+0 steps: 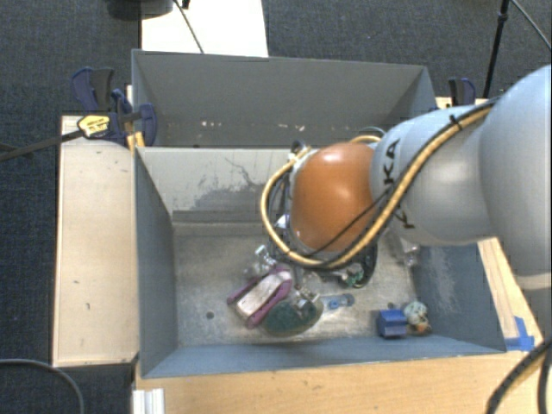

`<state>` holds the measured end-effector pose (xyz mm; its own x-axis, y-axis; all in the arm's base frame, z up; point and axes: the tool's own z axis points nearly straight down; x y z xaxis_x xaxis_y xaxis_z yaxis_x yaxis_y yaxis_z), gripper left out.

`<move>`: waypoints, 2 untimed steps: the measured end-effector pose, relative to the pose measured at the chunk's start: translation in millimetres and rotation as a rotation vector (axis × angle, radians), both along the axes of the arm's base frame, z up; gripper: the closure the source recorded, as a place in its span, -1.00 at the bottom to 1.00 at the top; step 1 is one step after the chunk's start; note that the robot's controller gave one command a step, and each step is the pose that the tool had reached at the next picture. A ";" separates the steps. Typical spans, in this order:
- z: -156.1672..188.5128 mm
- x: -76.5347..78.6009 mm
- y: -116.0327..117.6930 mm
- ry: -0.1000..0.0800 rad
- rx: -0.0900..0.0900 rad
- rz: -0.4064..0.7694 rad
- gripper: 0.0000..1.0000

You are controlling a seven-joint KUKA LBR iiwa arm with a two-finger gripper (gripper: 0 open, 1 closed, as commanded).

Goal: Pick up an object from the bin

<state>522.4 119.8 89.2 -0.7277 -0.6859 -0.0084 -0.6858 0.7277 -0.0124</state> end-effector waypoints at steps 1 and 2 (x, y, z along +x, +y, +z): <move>147.5 1.9 20.2 0.003 0.007 0.003 1.00; 142.6 0.3 19.4 0.013 0.005 -0.001 -1.00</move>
Offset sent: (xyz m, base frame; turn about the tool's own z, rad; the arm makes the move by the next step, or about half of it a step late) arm -0.0004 0.0190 0.1420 -0.0095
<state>522.7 139.3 231.8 -0.7282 -0.6854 -0.0025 -0.6854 0.7282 0.0001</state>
